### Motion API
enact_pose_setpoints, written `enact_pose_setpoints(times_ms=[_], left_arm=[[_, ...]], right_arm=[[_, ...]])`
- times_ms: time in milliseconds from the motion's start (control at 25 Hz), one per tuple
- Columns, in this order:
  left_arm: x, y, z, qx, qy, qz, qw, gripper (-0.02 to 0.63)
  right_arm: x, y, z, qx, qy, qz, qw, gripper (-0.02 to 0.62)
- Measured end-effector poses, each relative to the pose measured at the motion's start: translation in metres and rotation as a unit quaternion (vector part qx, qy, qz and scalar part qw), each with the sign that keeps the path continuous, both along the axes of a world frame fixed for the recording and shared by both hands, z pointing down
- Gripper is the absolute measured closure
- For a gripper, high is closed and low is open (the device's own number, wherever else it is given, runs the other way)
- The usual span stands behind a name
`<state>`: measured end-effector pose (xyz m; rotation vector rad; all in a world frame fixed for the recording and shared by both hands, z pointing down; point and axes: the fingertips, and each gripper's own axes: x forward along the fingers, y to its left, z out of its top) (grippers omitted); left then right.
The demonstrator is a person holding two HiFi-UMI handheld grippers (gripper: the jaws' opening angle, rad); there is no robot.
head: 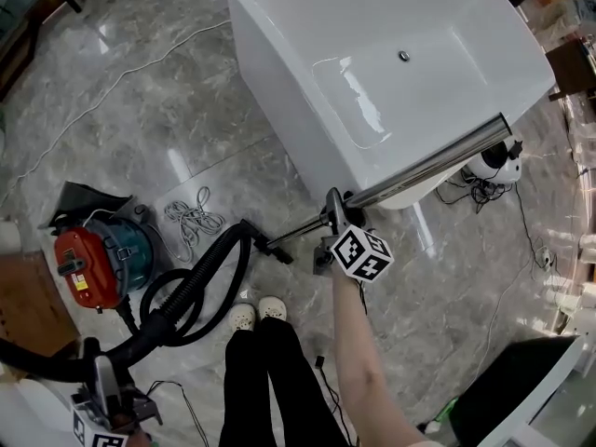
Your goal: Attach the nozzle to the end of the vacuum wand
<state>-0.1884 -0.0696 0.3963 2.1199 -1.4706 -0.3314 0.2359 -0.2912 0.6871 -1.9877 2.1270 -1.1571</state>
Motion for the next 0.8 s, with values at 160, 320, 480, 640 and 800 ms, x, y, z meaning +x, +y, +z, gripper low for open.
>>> enact_pose_setpoints(times_ms=[160,320,480,640,800], left_arm=[[-0.001,0.001,0.0,0.002,-0.004,0.006,1.0,0.468],[0.0,-0.002,-0.005,0.008,-0.012,0.02,0.9997,0.468],[-0.002,-0.005,-0.013,0.014,0.008,0.021,0.9996,0.468],[0.001,-0.003,-0.013,0.014,0.003,0.038,0.9992,0.468],[0.003,-0.004,-0.013,0.008,-0.002,0.046,0.9989,0.468]], right_arm=[[0.001,0.004,-0.003,0.013,0.024,0.004,1.0,0.422],[-0.007,0.017,-0.011,0.03,0.03,0.005,0.999,0.423],[-0.02,0.039,-0.024,0.045,0.039,0.005,0.998,0.425],[-0.031,0.063,-0.043,0.061,0.064,-0.017,0.996,0.425],[-0.043,0.082,-0.072,0.083,0.11,-0.065,0.988,0.425]])
